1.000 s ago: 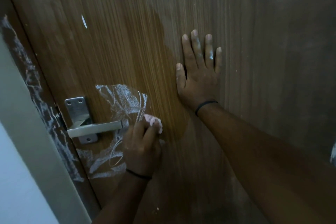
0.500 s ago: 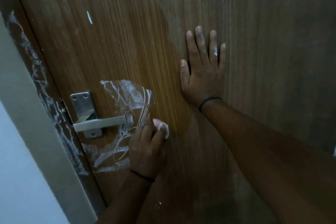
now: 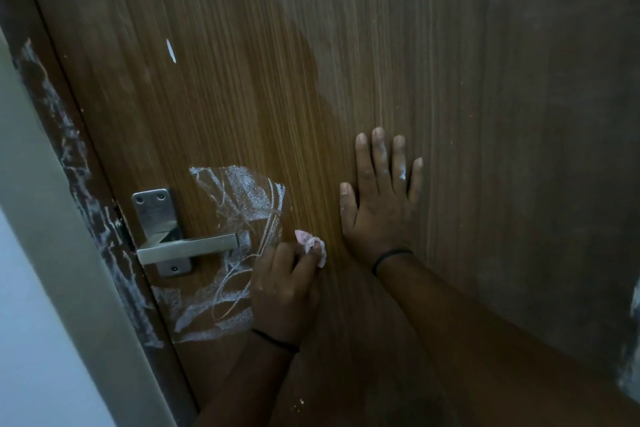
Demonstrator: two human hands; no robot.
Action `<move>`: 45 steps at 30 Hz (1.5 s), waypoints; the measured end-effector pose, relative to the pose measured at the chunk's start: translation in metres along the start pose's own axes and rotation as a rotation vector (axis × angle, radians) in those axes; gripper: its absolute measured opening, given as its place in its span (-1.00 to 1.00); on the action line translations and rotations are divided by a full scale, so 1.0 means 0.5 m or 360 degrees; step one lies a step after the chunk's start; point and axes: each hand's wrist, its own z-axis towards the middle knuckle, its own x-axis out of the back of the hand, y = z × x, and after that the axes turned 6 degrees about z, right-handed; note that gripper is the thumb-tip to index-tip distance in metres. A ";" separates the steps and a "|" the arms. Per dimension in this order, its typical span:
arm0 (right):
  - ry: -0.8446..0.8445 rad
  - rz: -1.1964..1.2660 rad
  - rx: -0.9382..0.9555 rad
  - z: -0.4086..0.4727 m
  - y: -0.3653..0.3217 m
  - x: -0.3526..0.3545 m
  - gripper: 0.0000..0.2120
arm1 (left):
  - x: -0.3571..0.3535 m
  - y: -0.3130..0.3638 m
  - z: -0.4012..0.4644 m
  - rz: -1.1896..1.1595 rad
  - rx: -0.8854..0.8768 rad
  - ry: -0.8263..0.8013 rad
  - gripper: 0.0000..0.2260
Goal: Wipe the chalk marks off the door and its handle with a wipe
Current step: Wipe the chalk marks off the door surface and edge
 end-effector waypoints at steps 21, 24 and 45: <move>0.0041 -0.0005 0.0025 0.002 0.006 -0.004 -0.37 | -0.020 0.017 0.071 0.0107 0.0836 0.0224 -0.94; 0.0052 -0.0012 0.0029 0.001 0.008 -0.005 -0.38 | -0.019 0.026 0.065 0.0130 0.0772 0.0210 -0.86; 0.0072 -0.0032 0.0020 0.000 0.012 -0.012 -0.36 | 0.009 0.049 0.049 0.0196 0.0682 -0.0372 -0.35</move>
